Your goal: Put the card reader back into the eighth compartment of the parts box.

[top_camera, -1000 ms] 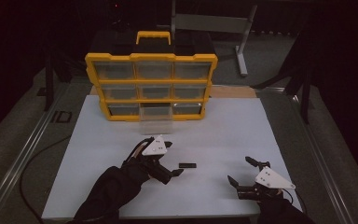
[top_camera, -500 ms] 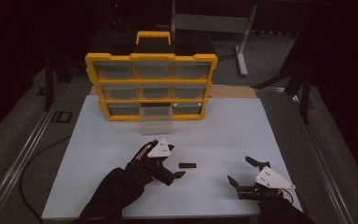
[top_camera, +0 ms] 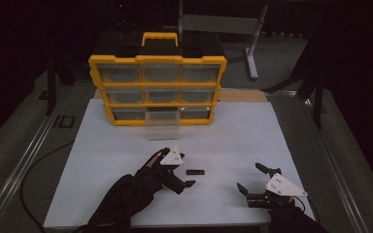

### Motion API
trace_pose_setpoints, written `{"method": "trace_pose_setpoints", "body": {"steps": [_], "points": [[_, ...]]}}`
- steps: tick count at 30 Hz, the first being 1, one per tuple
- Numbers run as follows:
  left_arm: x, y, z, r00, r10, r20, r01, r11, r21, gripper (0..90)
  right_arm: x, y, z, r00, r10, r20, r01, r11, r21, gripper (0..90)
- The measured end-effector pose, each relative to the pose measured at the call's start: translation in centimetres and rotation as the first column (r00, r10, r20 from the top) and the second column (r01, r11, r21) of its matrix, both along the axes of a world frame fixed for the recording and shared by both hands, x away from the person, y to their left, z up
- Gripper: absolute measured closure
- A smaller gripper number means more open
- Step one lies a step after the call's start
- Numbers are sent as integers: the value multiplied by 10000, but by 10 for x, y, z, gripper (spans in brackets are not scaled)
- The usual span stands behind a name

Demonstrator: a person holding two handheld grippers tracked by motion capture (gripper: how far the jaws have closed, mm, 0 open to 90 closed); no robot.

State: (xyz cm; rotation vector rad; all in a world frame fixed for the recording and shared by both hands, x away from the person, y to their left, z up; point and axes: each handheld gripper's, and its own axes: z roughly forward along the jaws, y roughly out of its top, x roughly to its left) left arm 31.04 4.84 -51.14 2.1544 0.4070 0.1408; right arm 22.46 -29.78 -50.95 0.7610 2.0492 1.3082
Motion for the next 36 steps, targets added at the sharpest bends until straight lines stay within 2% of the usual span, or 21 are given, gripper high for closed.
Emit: {"method": "trace_pose_setpoints", "body": {"steps": [10,14,16,18,22,26,30,36], "points": [[5,-8,-10,9998,-194,-90,197,9990,403,10,1,0,0,10000,27,32,-27,10000,-49,83],[6,-10,-13,10000,-36,31,34,9981,613,17,0,1,0,10000,11,5,-11,10000,-25,83],[7,-10,-14,10000,13,15,-14,9986,528,46,1,1,0,10000,22,17,-22,10000,-12,83],[8,-10,-14,10000,45,67,-49,9981,611,64,1,1,0,10000,21,9,-21,10000,5,83],[10,-10,-17,9997,-220,-73,224,9973,698,154,1,0,-1,10000,51,14,-51,10000,-39,83],[12,-12,-20,9993,-201,-300,228,9957,896,163,1,0,0,10000,30,48,-29,10000,-26,83],[13,-13,-23,9997,-131,-228,156,9935,1126,184,1,0,-1,10000,77,41,-77,9999,-69,83],[15,-15,-25,9995,-237,-214,263,9907,1333,264,0,0,0,10000,43,38,-42,10000,-49,83]]}}
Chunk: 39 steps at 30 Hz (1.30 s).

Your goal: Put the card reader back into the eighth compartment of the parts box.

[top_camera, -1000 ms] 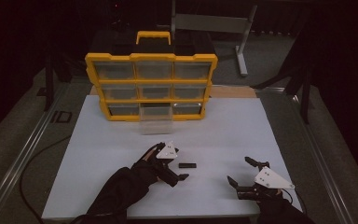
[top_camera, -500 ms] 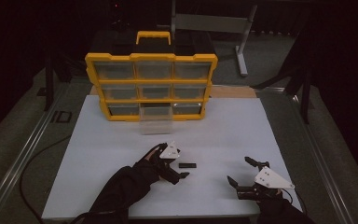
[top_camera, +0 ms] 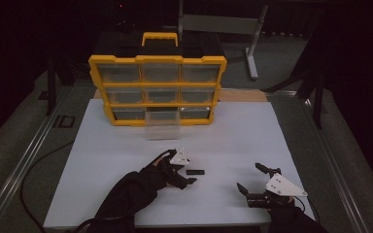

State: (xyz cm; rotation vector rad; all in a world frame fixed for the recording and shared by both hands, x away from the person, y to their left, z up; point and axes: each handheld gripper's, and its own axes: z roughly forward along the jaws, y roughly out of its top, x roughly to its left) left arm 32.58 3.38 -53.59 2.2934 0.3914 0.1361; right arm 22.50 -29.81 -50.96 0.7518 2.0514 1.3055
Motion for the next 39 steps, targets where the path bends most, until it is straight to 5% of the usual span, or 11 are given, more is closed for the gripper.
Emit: {"method": "trace_pose_setpoints", "body": {"steps": [15,39], "points": [[4,-10,-1,9990,-430,151,424,9982,421,537,0,1,0,10000,-6,4,6,10000,51,83],[12,-15,-1,9951,-956,-251,966,9944,428,715,0,0,0,10000,4,0,-4,10000,12,84]]}}
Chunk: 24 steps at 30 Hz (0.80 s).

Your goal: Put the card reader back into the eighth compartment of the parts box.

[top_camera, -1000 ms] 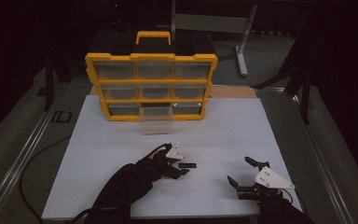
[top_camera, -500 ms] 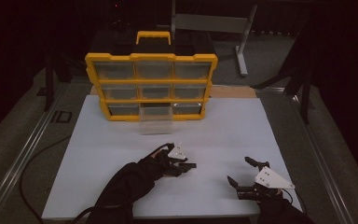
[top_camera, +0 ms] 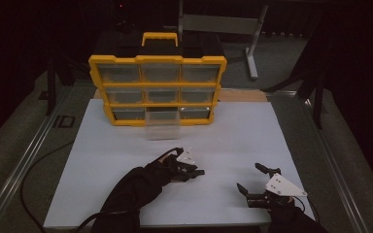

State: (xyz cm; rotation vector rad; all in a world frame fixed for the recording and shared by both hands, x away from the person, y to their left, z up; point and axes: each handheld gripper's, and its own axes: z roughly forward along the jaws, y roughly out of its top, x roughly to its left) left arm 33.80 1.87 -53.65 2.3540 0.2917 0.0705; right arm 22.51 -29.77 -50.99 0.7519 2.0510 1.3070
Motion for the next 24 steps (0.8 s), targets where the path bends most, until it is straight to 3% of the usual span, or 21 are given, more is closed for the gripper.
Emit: {"method": "trace_pose_setpoints", "body": {"steps": [11,24], "points": [[-1,-1,2,9998,-137,129,135,9998,151,742,0,0,0,10000,-16,-2,16,10000,5,84],[-3,3,22,9997,-189,149,189,9998,-29,742,0,0,0,10000,-23,11,23,10000,-10,83]]}}
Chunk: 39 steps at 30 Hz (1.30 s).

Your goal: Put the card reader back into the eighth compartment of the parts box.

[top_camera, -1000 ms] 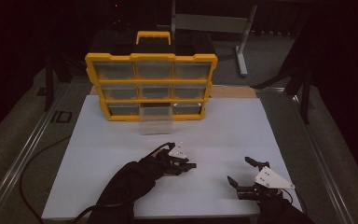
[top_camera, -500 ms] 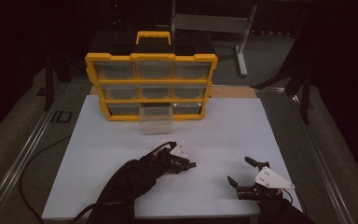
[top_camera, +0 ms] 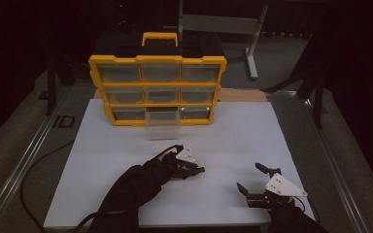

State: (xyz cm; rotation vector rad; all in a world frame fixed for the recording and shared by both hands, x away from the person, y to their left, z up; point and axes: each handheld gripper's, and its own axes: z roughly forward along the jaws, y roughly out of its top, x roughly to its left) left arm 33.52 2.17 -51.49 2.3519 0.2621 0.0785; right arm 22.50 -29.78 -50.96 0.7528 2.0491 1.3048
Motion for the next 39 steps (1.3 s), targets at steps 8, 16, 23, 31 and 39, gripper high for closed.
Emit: {"method": "trace_pose_setpoints", "body": {"steps": [8,16,23,31,39], "points": [[-1,2,8,10000,-38,46,38,10000,-76,742,0,0,0,10000,23,-6,-23,10000,-7,83],[-3,4,18,9999,-157,-37,157,9999,-2,742,0,0,0,10000,-7,-28,8,10000,34,83],[-3,7,29,9999,-135,20,135,9999,-66,742,0,1,0,10000,-30,-47,30,10000,56,83],[-2,11,40,9999,-76,76,77,9998,-167,742,1,0,0,10000,-15,-44,15,10000,38,83],[-1,14,50,9999,-64,159,67,9998,-186,742,0,1,0,10000,-38,5,38,10000,-18,83]]}}
